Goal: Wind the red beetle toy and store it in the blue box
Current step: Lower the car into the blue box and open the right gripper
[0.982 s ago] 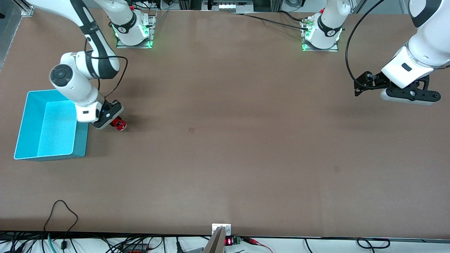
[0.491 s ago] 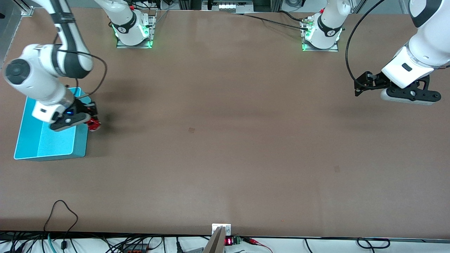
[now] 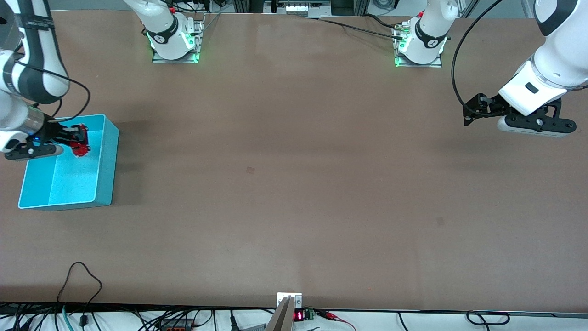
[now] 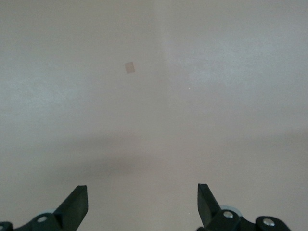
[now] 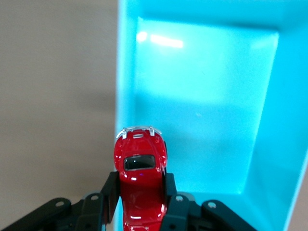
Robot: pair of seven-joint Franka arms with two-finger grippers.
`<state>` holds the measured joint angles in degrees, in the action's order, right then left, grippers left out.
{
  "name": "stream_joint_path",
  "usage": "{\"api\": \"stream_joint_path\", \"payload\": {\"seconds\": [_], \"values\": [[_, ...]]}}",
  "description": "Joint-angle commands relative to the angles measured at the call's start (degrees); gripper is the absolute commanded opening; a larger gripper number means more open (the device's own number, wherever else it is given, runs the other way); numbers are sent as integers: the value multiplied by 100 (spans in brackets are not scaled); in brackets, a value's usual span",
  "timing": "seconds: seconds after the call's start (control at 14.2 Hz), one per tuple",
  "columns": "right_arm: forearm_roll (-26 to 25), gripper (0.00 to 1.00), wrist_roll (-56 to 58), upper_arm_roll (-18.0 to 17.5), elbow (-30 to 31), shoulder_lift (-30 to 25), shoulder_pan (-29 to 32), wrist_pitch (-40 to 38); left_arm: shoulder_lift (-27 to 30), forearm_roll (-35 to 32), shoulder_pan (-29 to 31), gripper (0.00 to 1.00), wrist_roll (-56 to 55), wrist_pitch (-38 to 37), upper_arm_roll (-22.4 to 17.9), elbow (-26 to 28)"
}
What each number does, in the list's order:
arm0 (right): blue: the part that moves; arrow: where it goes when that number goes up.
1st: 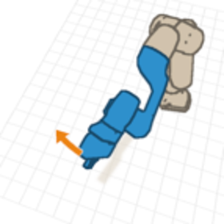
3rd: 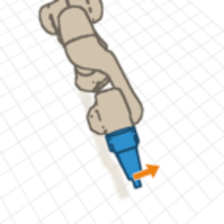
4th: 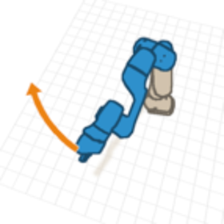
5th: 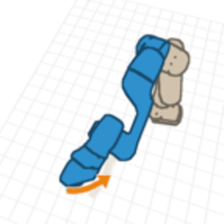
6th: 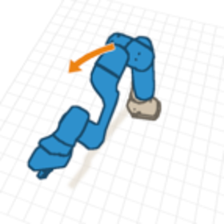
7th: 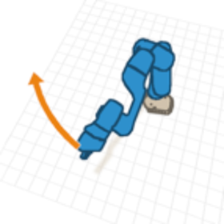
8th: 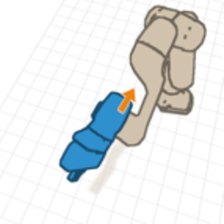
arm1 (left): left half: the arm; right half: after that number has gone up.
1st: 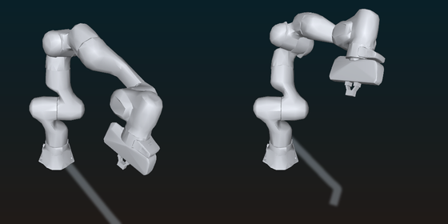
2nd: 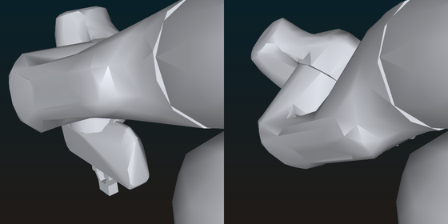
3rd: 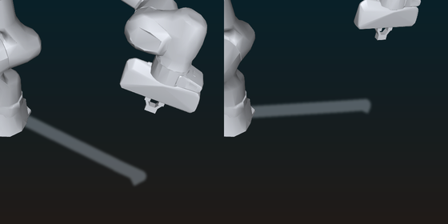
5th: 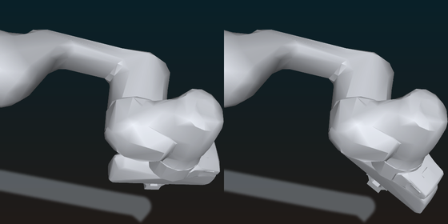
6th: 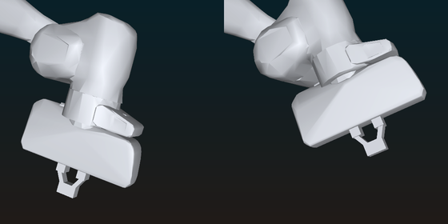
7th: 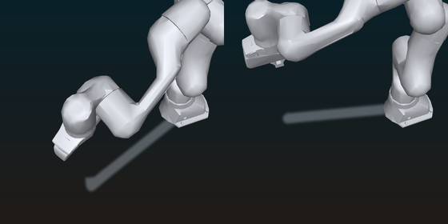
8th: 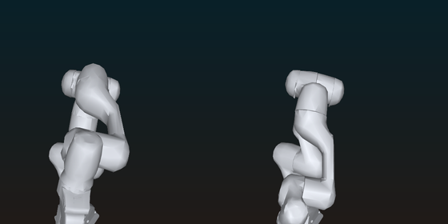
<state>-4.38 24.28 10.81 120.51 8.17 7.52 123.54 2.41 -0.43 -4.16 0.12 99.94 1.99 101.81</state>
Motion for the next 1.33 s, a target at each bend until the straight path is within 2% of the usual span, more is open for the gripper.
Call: {"api": "stream_joint_path", "payload": {"seconds": [0.0, 0.21, 0.49, 0.7, 0.77, 0.91, 0.98, 1.26], "values": [[69, 0, 86, 334, -97, 368, 3, -77, 102, -115, -32, 100, -82, 26, -6, 67], [60, 0, 77, 492, -97, 755, 21, 309, 102, -115, -32, 100, -91, 26, -6, 67], [-1, 0, 287, 493, -62, 1309, 222, 767, 102, -115, -32, 100, -91, 26, -6, 67], [-10, 5, 604, 493, -62, 1433, 337, 943, 102, -115, -32, 100, -91, 26, -6, 67], [-2, 18, 622, 493, -62, 1442, 337, 961, 102, -115, -32, 100, -91, 26, -6, 67], [-2, 62, 605, 493, -62, 1451, 337, 970, 102, -115, -32, 100, -91, 26, -6, 67], [25, 100, 543, 493, -71, 1442, 337, 970, 93, -115, -32, 100, -91, 26, -6, 67], [42, 100, 551, 414, -377, 1188, 267, 865, 75, -115, -32, 100, -100, 26, -6, 6]]}}
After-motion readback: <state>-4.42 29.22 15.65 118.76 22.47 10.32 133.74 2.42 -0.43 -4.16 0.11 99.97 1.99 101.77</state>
